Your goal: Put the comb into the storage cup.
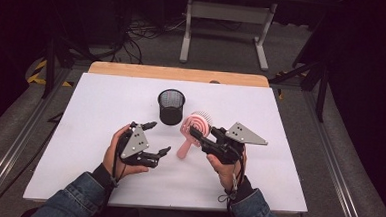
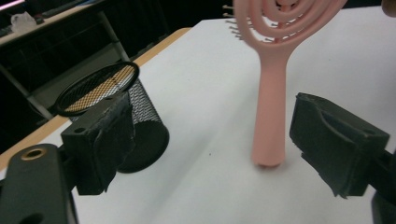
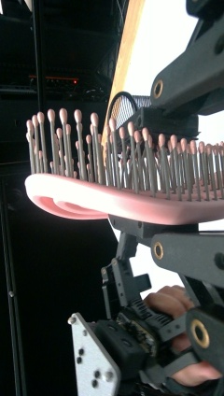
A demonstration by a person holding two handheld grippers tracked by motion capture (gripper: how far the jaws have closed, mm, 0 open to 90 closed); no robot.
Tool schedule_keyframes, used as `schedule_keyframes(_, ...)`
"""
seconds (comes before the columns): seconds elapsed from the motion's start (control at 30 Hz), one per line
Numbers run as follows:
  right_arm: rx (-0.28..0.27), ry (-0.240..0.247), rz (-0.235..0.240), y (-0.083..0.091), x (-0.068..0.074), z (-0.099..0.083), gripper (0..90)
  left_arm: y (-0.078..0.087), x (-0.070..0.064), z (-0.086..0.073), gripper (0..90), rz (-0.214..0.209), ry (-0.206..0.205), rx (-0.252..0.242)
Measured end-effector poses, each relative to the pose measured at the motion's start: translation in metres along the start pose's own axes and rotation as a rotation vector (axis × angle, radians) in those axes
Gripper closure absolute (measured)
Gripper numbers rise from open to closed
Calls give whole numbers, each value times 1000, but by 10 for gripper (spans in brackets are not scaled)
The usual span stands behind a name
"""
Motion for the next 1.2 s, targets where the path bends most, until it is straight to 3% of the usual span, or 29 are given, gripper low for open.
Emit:
schedule_keyframes(0.13, -7, 1, -3, 2, -2, 2, 631, 10, 7, -4, 118, 1, -3, -3)
schedule_keyframes(0.23, -3, -2, 0, 2, -3, 1, 631, 19, 9, -5, 138, 5, -33, -33)
schedule_keyframes(0.33, 3, 5, -4, 2, -3, 1, 631, 23, 10, -9, 127, -6, -32, -21)
schedule_keyframes(0.53, -2, 17, -14, 4, -4, 3, 631, 33, 16, -20, 122, 22, -24, -7)
schedule_keyframes(0.63, -1, 21, -14, 5, -5, 3, 631, 38, 20, -27, 122, 19, -4, 1)
schedule_keyframes(0.97, -3, 30, -21, 7, -6, 5, 631, 48, 21, -38, 91, -6, 6, 24)
schedule_keyframes(1.2, -6, 34, -27, 8, -8, 6, 632, 55, 22, -46, 82, 7, 19, 51)
Point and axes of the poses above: each handheld gripper's, and its own axes: y roughly backward along the jaws, z roughly out of its top, x roughly to its left, the point moved 3 cm from there along -y, roughly forward along the jaws, and after that the axes turned 4 degrees about -x, right-handed, at the moved point
